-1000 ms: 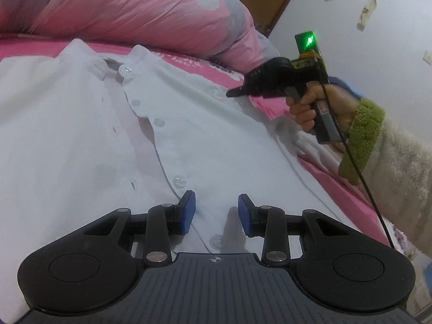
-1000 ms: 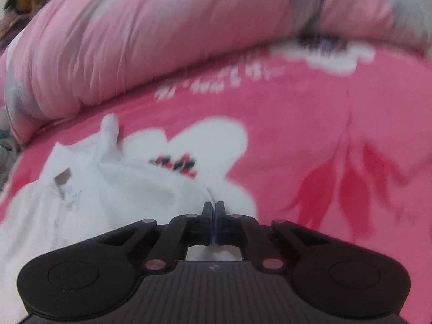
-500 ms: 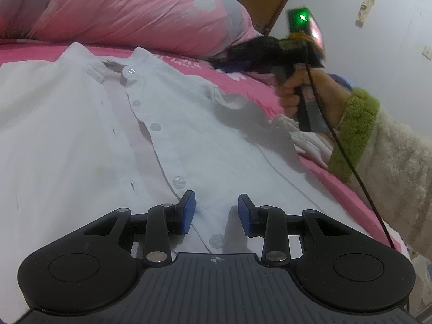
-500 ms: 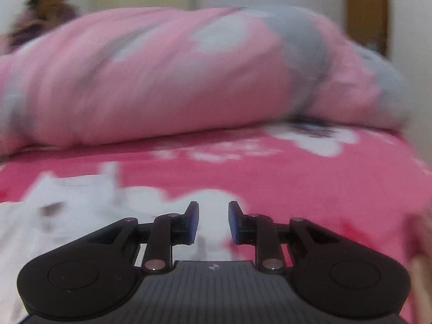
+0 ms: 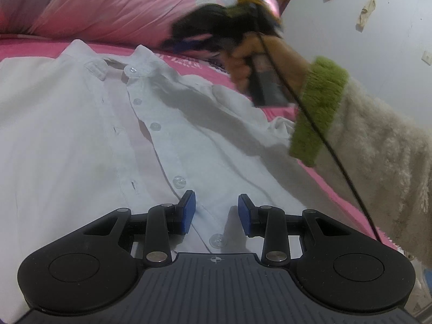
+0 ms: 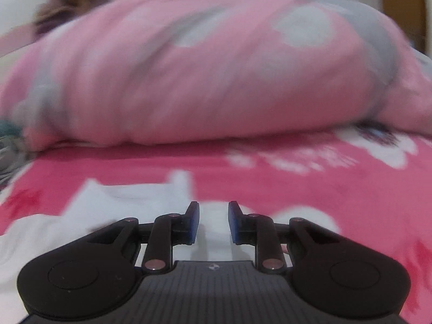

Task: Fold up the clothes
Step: 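Reach the right gripper to the shirt collar and pinch it, then lift the white shirt up by the collar with the right gripper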

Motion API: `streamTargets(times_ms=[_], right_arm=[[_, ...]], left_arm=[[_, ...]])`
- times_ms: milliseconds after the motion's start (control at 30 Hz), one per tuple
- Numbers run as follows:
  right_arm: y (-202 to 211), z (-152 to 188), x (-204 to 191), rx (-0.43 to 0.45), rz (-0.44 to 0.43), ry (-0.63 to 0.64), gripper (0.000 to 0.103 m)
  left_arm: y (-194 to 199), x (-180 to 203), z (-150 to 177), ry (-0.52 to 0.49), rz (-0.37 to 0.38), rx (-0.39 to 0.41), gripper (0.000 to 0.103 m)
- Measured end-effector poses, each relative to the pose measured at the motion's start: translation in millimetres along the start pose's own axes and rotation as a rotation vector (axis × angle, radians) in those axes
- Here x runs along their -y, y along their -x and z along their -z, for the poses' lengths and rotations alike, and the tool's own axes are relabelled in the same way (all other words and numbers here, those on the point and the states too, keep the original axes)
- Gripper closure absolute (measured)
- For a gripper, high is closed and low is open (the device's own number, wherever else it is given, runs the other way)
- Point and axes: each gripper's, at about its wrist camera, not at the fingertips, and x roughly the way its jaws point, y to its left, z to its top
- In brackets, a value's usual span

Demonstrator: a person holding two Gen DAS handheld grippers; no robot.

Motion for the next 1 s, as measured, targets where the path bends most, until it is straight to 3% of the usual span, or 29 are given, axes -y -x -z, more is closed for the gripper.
streamTargets(times_ms=[100, 200, 300, 467, 533, 700, 767, 800, 867, 1000], right_arm=[[-27, 2, -21, -0.060, -0.093, 0.018, 0.078], [-58, 12, -32, -0.122, 0.026, 0.085, 0.078], [-52, 6, -33, -0.087, 0.054, 0.062, 0.078], [-17, -9, -64, -0.002, -0.144, 0.075, 0.076], [-18, -11, -79, -0.017, -0.194, 0.106, 0.059], [-41, -7, -99, -0.069, -0.190, 0.174, 0.059], [-52, 1, -106, -0.118, -0.165, 0.215, 0.060], [-62, 9, -108, -0.162, -0.106, 0.251, 0.060], [-62, 17, -107, -0.145, -0.082, 0.274, 0.059], [-12, -1, -89, -0.088, -0.100, 0.135, 0.059]], left_arm=[[0, -1, 0, 0.005, 0.004, 0.002, 0.069], [0, -5, 0, 0.026, 0.019, 0.005, 0.069], [0, -7, -1, 0.042, 0.028, 0.006, 0.069], [-2, -6, -1, 0.042, 0.027, 0.007, 0.069], [-2, -7, -1, 0.045, 0.029, 0.008, 0.069], [-3, -8, -2, 0.054, 0.034, 0.011, 0.069], [-4, -8, -2, 0.061, 0.038, 0.012, 0.069], [-4, -9, -1, 0.062, 0.039, 0.012, 0.069], [-3, -9, -1, 0.065, 0.042, 0.014, 0.069], [-1, -13, -1, 0.080, 0.056, 0.019, 0.068]])
